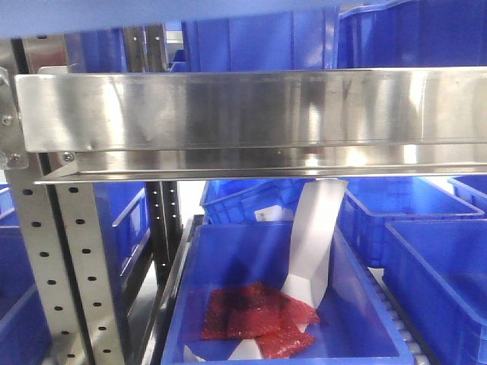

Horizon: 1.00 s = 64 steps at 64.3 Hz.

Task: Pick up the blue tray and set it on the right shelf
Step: 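Raise the tray with both grippers above the upper steel shelf, then lower the tray onto the upper shelf rollers with both grippers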

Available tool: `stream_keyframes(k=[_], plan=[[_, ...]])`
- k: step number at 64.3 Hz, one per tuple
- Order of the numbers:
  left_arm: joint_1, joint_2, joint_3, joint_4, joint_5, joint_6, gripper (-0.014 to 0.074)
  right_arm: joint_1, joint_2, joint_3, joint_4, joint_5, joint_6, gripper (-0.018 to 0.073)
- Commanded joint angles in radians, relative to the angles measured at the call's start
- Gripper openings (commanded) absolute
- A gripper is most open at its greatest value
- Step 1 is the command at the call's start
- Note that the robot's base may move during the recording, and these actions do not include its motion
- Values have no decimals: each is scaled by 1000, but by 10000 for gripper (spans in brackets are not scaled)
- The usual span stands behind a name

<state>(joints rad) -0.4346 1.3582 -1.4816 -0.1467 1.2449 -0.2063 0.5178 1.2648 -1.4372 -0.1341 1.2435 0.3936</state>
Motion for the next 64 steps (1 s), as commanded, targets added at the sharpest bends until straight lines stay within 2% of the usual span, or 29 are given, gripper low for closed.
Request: stream_keyframes(k=[1, 14, 27, 39, 53, 64], plan=[[-8, 5, -107, 4, 21, 32, -48, -26, -24, -73, -51, -48, -40, 57], [-8, 159, -355, 6, 42, 32, -48, -140, 50, -208, -45, -26, -109, 57], [-8, 313, -525, 25, -11, 32, -48, -225, 174, -311, -6, -47, -160, 57], [-8, 421, -561, 40, -57, 32, -48, -260, 282, -325, -6, -121, -161, 57], [-7, 502, -561, 56, -110, 32, -48, -264, 386, -325, -6, -228, -161, 57], [-7, 534, -561, 61, -126, 32, -9, -268, 434, -325, -6, -235, -161, 58]])
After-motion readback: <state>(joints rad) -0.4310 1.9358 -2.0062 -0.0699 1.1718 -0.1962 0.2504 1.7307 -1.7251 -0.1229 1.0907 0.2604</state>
